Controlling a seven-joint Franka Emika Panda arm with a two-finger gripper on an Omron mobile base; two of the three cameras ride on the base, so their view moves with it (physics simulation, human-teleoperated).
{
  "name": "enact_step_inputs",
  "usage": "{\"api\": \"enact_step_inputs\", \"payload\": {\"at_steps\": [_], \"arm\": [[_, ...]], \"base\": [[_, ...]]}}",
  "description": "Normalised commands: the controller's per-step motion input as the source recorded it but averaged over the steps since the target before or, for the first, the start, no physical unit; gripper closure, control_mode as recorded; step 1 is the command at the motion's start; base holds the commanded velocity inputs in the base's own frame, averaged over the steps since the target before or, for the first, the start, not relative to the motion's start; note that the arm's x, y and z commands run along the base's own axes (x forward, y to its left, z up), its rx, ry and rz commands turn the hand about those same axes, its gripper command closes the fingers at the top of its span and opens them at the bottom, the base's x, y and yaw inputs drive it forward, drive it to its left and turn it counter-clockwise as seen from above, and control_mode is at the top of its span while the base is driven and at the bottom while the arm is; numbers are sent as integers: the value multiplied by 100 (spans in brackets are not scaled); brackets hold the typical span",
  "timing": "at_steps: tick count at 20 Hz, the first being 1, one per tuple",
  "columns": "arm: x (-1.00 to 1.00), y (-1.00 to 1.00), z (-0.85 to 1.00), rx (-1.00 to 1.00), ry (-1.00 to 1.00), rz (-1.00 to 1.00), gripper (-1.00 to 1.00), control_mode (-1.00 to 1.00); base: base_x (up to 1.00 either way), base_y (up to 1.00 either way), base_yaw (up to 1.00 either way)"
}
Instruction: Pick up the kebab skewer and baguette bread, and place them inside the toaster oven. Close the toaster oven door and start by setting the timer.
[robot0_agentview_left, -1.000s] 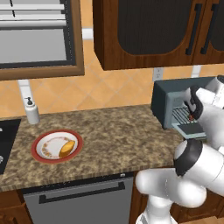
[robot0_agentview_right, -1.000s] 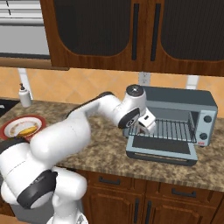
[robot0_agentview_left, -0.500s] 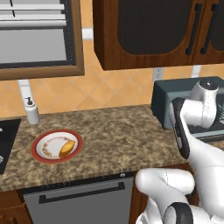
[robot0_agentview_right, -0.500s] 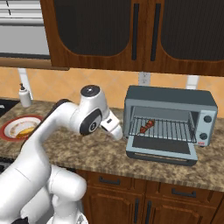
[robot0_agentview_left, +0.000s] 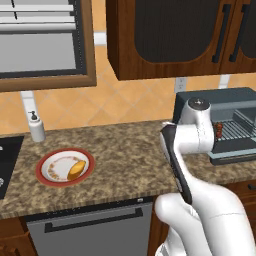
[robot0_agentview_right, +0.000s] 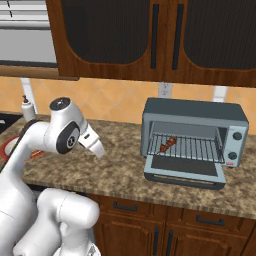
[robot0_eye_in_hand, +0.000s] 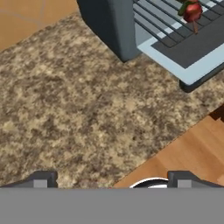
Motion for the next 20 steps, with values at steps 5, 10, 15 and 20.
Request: {"api": "enact_step_inputs", "payload": {"at_steps": [5, 10, 15, 20], "arm": [[0, 100, 11, 0, 7, 2, -100, -100], [1, 100, 0, 0, 10, 9, -100, -100], [19, 100, 0, 0, 13, 10, -100, -100], [11, 100, -14, 0, 9, 3, -100, -100]], "base": [[0, 0, 0], [0, 0, 0], [0, 0, 0], [0, 0, 0]]}}
